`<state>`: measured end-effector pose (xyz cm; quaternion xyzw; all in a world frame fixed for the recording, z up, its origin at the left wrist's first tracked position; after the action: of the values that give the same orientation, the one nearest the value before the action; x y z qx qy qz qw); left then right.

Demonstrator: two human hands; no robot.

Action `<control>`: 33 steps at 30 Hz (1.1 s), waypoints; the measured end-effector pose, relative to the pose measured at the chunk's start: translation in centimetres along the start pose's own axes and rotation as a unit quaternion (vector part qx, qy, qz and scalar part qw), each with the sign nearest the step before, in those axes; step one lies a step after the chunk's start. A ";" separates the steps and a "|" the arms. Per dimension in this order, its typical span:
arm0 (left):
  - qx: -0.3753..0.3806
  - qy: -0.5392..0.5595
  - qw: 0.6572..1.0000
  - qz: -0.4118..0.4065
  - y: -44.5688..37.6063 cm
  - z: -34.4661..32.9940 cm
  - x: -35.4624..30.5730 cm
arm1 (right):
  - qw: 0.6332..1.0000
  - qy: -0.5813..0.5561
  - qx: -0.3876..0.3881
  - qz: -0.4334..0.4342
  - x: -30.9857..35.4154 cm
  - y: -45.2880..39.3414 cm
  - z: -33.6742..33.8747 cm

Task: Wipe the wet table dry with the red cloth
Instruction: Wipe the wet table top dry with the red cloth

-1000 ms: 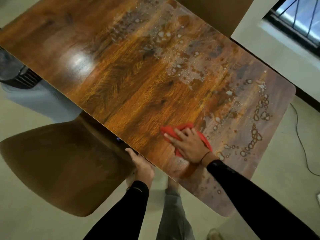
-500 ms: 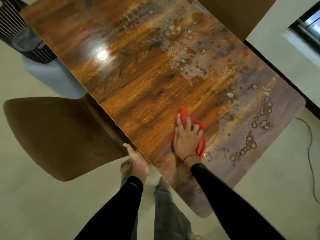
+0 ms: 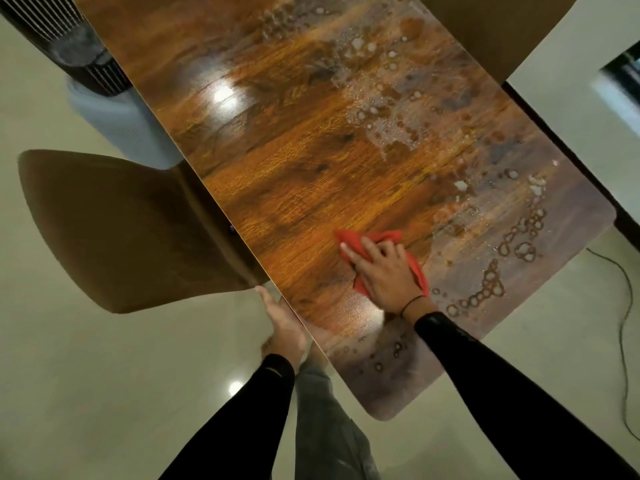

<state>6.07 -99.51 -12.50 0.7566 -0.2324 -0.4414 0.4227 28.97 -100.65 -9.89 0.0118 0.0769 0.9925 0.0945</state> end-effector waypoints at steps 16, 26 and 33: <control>0.064 -0.034 0.997 0.020 -0.8 3.8 -0.2 | 0.999 -0.022 0.003 -0.024 12.5 4.4 -1.1; 0.105 -0.072 0.991 0.040 0.7 2.8 1.4 | 0.985 0.031 0.010 0.170 7.8 8.5 -2.3; 0.093 -0.075 0.992 0.034 1.3 1.5 3.1 | 0.975 -0.047 -0.017 -0.218 -6.3 4.3 0.6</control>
<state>6.36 -103.08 -13.29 0.7492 -0.3295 -0.4583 0.3466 34.34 -105.94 -8.73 0.0397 0.0562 0.9475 0.3122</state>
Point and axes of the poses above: each hand's wrist, its own y-axis away from the middle knuckle, its own z-axis out of the back of the hand, x = y × z, the point moved 4 cm from there along -y, towards the middle knuckle, and after that the axes turned 14 degrees about -z, right-handed, at the moved point
